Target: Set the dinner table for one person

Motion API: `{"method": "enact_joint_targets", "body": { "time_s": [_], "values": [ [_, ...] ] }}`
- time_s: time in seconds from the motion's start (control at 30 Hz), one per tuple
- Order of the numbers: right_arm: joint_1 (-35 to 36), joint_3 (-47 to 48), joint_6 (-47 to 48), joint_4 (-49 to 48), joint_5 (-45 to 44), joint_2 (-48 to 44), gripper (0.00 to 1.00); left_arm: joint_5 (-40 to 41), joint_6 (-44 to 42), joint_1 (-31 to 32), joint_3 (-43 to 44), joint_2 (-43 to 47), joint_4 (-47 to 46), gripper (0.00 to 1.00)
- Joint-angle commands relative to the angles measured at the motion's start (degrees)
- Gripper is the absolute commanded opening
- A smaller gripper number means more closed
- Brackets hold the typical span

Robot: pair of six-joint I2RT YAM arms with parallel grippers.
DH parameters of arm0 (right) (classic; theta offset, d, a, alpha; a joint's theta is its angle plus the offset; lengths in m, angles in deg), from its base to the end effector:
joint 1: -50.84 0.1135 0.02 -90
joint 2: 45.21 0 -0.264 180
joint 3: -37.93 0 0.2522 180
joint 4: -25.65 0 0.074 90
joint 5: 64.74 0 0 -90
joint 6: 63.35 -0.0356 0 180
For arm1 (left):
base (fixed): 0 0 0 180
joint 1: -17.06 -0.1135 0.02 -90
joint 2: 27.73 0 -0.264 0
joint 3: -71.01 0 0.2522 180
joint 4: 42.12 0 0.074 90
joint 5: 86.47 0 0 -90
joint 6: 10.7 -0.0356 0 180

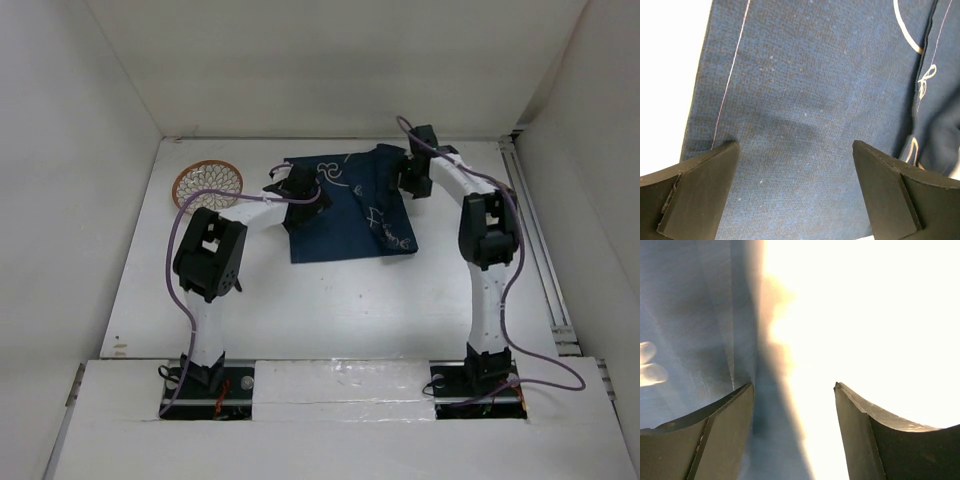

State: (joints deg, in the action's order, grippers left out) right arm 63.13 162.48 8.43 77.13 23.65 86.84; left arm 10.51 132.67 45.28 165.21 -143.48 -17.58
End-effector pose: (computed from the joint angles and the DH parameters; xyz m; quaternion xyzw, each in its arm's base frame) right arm 0.4920 0.1062 0.1827 0.0536 0.9620 0.0573 0.2615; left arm 0.3942 -0.2067 0.1799 -0.2238 0.8986 -0.2011 0.3194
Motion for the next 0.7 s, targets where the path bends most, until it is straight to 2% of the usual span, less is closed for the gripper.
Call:
{"method": "enact_joint_targets", "body": {
  "time_s": [0.0, 0.07, 0.13, 0.23, 0.33, 0.4, 0.47, 0.6, 0.67],
  "values": [
    [-3.9, -3.2, -0.1, 1.3, -0.4, -8.5, 0.71, 3.6, 0.1, -2.2, -5.1, -1.5, 9.0, 1.0],
    [-0.9, -9.0, 1.5, -5.3, 3.3, -14.8, 0.71, 3.6, -0.4, -2.2, -5.1, -1.5, 9.0, 1.0],
    [4.1, -8.3, 2.2, -4.5, -0.3, -15.8, 0.71, 3.6, -0.5, -2.2, -4.6, -1.5, 8.5, 1.0],
    [7.6, -4.0, 2.2, -0.2, -4.4, -13.8, 0.71, 2.3, -1.1, -2.2, -4.0, -1.5, 8.5, 1.0],
    [11.2, -4.5, 1.0, -0.7, -10.1, -13.7, 0.71, 1.7, -2.1, -2.2, -4.0, -1.5, 7.9, 1.0],
    [13.5, -7.6, 1.0, -4.2, -10.1, -14.7, 0.72, 1.7, -2.1, -2.2, -4.0, -1.5, 7.4, 1.0],
    [14.8, -8.9, 1.0, -6.6, -5.0, -15.4, 0.72, 1.7, -2.1, -2.2, -4.0, -1.5, 7.4, 1.0],
    [16.7, -4.1, 1.5, -2.7, -7.0, -9.9, 0.72, 1.2, -2.7, -2.2, -4.5, -1.5, 6.9, 1.0],
    [17.3, -1.5, 2.2, -2.2, -7.5, -6.6, 0.69, 0.7, -2.7, -2.2, -4.5, -1.5, 6.3, 1.0]
  ]
}}
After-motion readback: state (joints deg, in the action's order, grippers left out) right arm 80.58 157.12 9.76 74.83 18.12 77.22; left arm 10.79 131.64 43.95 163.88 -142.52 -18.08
